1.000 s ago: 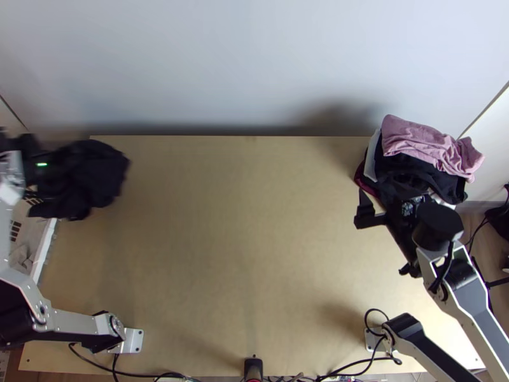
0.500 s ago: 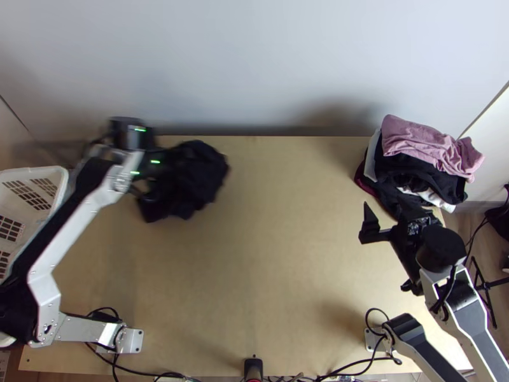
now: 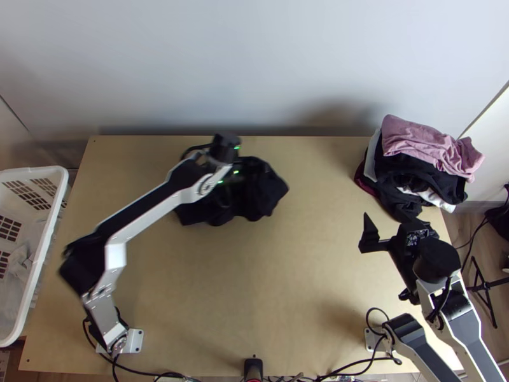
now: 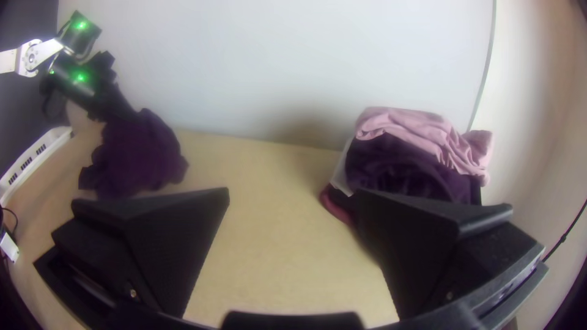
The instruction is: Fold the t-shirt
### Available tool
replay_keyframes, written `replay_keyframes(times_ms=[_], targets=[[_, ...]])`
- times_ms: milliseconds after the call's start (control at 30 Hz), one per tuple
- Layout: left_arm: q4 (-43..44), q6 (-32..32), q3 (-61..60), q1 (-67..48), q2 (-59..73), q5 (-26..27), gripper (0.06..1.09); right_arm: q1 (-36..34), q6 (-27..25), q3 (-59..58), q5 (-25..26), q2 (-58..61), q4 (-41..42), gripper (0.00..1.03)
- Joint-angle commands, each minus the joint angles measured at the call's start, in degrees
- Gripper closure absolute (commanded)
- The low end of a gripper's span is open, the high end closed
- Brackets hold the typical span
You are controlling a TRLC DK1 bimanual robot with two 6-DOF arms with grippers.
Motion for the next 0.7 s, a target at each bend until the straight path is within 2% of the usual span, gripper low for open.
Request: replay_keyframes(times_ms=[0,200,333,500,667], targets=[[2.7,-4.2,15.3,-2.5,14.5,-6.8,1.04,0.1,0.2,-1.9,-0.2,-0.9,1.0,0.07],[2.6,-4.2,27.6,1.8,26.6,-18.8,1.04,0.4,0.1,-2.4,-0.4,-0.7,1.7,0.07],[2.9,-4.2,31.9,4.9,32.1,-24.4,1.05,0.3,0.4,-4.1,-0.7,-0.9,2.7,0.07],[5.3,-3.0,33.7,9.0,35.9,-27.4,1.04,0.5,0.7,-6.3,-1.4,-0.9,3.6,0.07],[2.4,-2.8,33.5,11.2,32.8,-26.3,1.03,0.7,0.7,-5.5,-1.6,-0.5,4.0,0.07]])
